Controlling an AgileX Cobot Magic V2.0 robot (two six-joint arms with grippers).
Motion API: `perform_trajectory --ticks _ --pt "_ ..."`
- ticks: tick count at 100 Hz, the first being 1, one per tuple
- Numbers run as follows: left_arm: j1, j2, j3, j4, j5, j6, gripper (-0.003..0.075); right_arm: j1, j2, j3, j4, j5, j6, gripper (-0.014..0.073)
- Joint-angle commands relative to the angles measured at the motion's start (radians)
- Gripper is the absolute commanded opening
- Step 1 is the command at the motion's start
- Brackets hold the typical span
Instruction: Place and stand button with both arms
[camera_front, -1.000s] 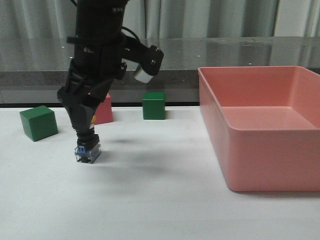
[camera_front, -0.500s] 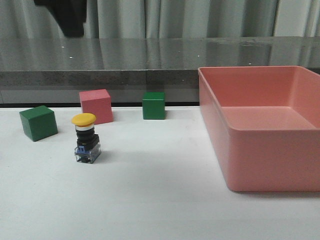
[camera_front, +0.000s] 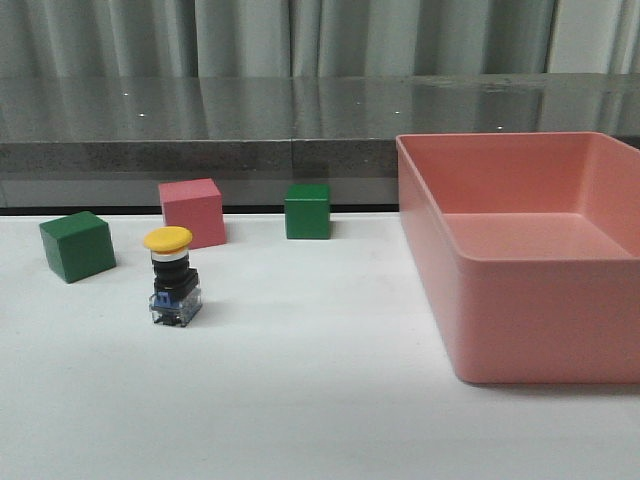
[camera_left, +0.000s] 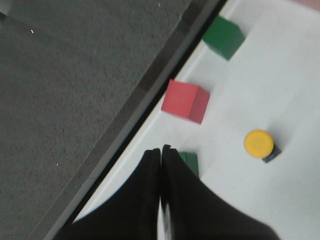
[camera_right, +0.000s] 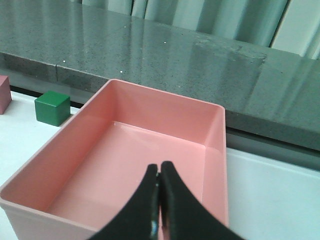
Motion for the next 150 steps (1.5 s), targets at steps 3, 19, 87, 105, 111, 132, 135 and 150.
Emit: perform_trajectory --ticks 3,19,87,105,111,132,135,150 --pt "0.001 -0.149 0.157 -0.006 -0.259 -0.098 -0.0019 -0.004 0.005 -0.026 -0.008 -0.070 -0.001 -0.0060" --pt "0.001 -0.323 0.468 -0.004 -0.532 -0.257 -0.0019 -0.004 0.005 -0.026 -0.008 -0.070 -0.001 -0.0060" --pt "0.001 -0.546 0.897 0.052 -0.752 -0.308 -0.0019 -0.004 0.005 -0.026 -0.008 -0.070 -0.001 -0.0060" --pt "0.004 -0.546 0.897 0.052 -0.750 -0.314 -0.0019 -0.004 0.005 -0.026 -0.008 -0.070 -0.001 -0.0060" --pt "0.027 -0.546 0.897 0.071 -0.750 -0.332 -0.0019 -0.004 0.005 -0.026 -0.008 -0.070 -0.001 -0.0060" --pt "0.240 -0.608 0.949 0.013 -0.852 -0.338 -0.0019 -0.004 0.005 -0.026 -0.008 -0.072 -0.001 -0.0060" --pt "0.273 -0.625 0.972 0.009 -0.890 -0.338 -0.0019 -0.004 0.005 -0.026 -0.008 -0.072 -0.001 -0.0060" --pt "0.422 -0.746 1.102 -0.014 -1.032 -0.338 -0.0019 -0.004 0.005 -0.026 -0.008 -0.071 -0.001 -0.0060"
